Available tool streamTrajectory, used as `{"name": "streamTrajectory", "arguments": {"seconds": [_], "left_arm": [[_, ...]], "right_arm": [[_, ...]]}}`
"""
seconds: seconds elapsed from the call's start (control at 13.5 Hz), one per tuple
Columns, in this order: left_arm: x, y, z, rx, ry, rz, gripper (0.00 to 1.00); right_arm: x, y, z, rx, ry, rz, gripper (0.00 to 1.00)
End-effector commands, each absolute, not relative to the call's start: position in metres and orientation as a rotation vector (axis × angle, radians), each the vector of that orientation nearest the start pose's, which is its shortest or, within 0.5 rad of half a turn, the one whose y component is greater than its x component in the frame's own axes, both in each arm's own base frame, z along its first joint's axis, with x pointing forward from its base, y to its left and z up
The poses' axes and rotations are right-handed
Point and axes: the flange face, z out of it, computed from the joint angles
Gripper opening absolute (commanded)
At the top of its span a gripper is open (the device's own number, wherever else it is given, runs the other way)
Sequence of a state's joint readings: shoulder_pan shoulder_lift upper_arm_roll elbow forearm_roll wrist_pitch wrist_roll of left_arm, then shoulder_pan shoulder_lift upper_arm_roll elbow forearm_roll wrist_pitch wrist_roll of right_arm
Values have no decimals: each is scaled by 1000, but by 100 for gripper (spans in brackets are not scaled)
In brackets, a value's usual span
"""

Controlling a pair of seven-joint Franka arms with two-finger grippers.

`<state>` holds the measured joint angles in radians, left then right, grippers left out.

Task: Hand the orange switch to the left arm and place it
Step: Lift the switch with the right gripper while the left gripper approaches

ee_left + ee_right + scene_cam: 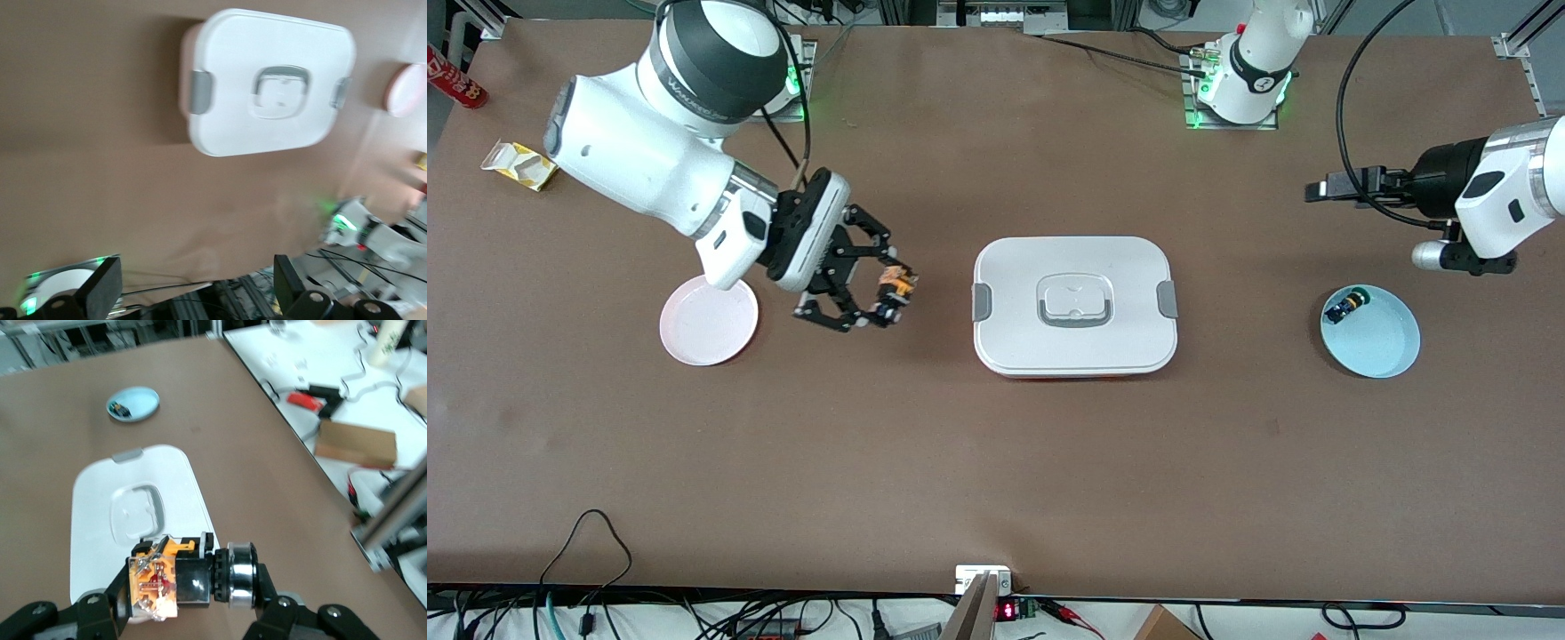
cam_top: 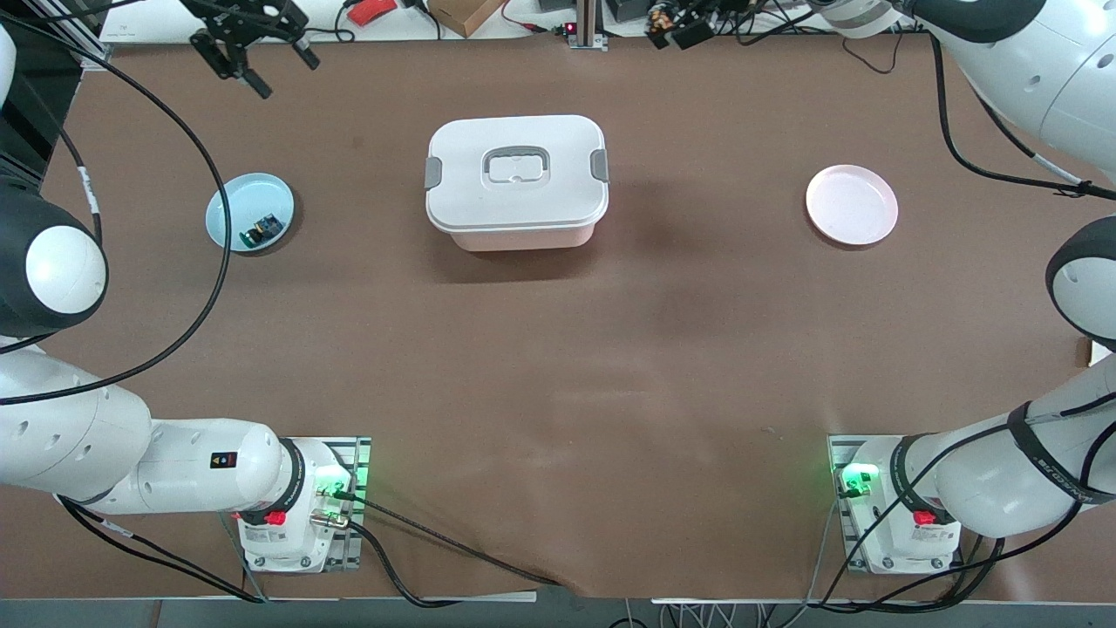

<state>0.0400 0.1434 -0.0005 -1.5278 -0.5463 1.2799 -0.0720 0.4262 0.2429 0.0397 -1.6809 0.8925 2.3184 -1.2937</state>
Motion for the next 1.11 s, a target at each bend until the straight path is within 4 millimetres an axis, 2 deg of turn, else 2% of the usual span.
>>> {"name": "streamTrajectory", "arguments": {"seconds": [0.0,0.07,0.3,0.37,0.52,0.67,0.82,1.04], "left_arm": [[574,-60,558,2312,58,-539,100],[581,-67,551,2241,61,-548,100],[603,-96,527,1981,80,-561,100],[606,-114,523,1906,83,-549,100],[606,-149,535,1852,74,-489,100],[607,-202,543,1854,67,-376,100],[607,-252,548,1760,43,-281,100],[605,-278,546,1714,1,-197,100]], "right_arm": [[581,350,506,-1752,-1316,-958,0],[575,363,507,-1685,-1289,-996,0],[573,378,488,-1519,-1245,-1092,0],[574,381,482,-1449,-1200,-1140,0],[573,387,474,-1345,-1159,-1192,0],[571,392,475,-1309,-1142,-1184,0],[565,405,470,-1223,-1046,-1154,0],[561,410,469,-1195,-1034,-1146,0]]}}
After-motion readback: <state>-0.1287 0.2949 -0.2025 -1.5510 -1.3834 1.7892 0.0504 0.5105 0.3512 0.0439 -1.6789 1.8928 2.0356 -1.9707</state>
